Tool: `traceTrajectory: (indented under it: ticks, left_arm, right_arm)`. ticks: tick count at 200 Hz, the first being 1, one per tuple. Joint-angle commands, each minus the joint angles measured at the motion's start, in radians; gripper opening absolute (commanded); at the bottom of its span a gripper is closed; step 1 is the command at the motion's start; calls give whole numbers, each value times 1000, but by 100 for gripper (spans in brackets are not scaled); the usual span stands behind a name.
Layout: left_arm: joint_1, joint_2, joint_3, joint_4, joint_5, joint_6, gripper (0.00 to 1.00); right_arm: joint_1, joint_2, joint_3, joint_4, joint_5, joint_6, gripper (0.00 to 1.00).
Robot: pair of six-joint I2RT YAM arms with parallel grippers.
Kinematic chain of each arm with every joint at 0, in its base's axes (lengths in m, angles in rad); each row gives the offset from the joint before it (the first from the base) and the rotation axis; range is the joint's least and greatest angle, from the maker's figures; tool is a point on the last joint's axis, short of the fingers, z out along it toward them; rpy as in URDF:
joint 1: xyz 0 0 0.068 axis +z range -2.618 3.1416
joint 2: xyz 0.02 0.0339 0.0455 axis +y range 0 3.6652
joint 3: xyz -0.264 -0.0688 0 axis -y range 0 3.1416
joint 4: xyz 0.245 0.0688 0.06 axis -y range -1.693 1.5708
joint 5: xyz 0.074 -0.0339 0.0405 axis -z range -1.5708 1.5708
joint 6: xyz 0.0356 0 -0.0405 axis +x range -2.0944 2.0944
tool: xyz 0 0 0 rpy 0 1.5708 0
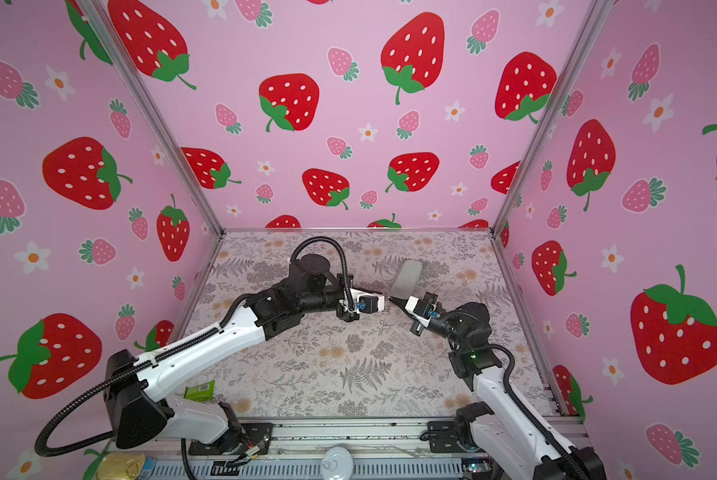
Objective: Put the keys on the keyring
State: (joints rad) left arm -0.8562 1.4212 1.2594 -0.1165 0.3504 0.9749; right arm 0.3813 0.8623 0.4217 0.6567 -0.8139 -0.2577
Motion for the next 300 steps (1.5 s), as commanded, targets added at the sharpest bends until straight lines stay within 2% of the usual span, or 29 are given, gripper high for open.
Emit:
traceTrajectory:
  ticks: [1, 221, 300]
  left_arm:
    - [-10, -21, 13, 17, 12, 29, 0]
    - [-41, -32, 23, -16, -14, 61, 0]
    - [-37, -12, 32, -9, -40, 49, 0]
  right_arm:
    - [-1, -19, 10, 11, 7, 6, 1]
    - [-1, -29, 7, -19, 102, 9, 0]
    - [0, -22, 12, -13, 82, 2, 0]
